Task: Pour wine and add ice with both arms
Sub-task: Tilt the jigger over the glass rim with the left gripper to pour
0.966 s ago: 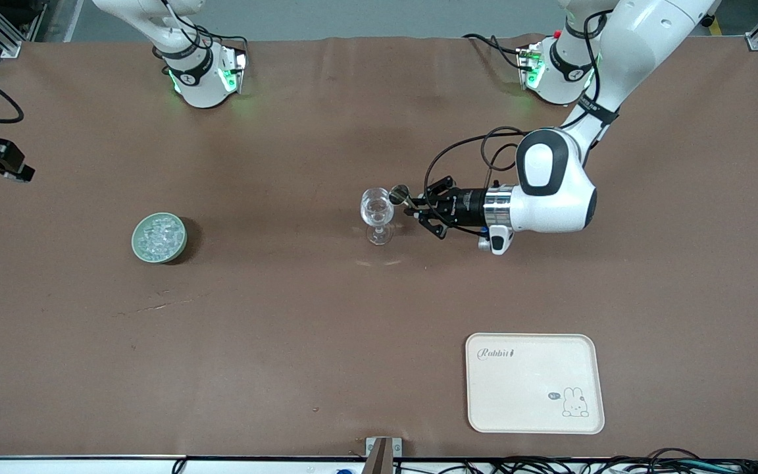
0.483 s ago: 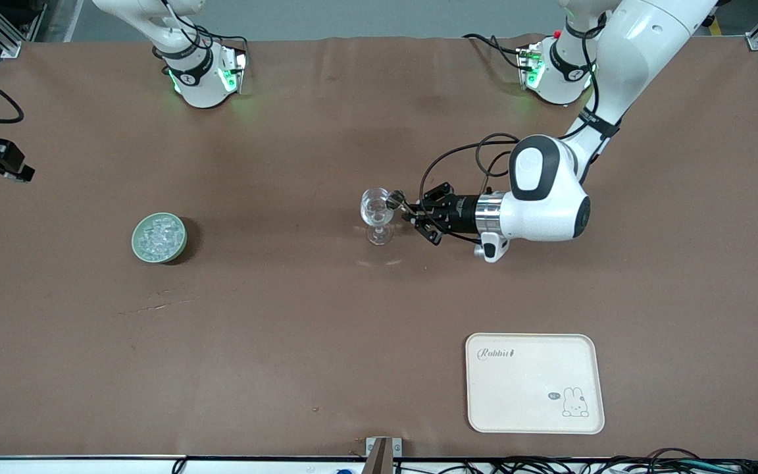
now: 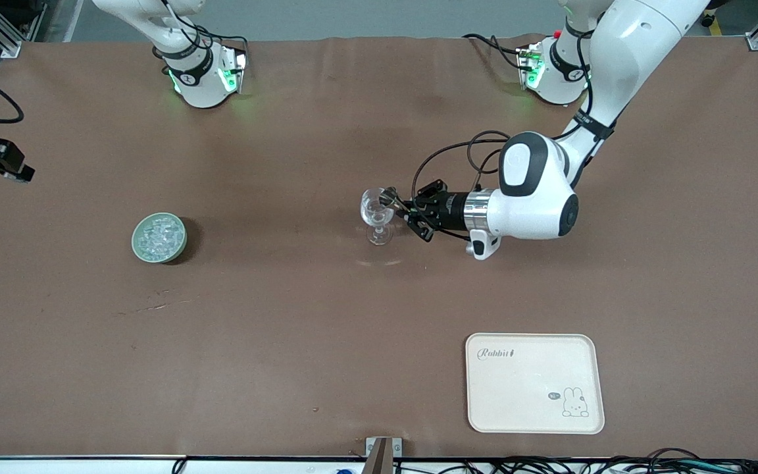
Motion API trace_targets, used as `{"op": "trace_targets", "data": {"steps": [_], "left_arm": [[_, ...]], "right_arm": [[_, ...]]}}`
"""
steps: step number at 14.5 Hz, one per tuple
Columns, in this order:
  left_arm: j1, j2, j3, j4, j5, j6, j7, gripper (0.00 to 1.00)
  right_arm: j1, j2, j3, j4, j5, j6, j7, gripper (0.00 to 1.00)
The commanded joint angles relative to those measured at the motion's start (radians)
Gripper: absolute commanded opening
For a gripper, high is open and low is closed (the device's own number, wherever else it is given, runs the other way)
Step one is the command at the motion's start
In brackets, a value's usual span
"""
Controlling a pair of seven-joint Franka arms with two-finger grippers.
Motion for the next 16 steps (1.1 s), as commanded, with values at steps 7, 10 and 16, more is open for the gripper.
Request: {"op": "trace_targets", "data": {"steps": [7,10,16], "left_arm": [[-0.014,0.048,-0.014,0.078,0.108,0.004,-0.11,0.0],[-0.019,0.048,-0.014,0.082,0.122,0.004,-0.124,0.0],[-0.02,0.045,-0.034,0.082,0.174,0.004,-0.146,0.0]], "right_arm": [[0.0,-0.024,0.001,-0.026,-0.003,0.008,0.004,0.0],[0.001,-0.024,0.001,-0.026,-0.003,0.01,0.004,0.0],[0.001,-0.024,0.001,-0.025,-0.003,0.013,0.004,0.0]]}}
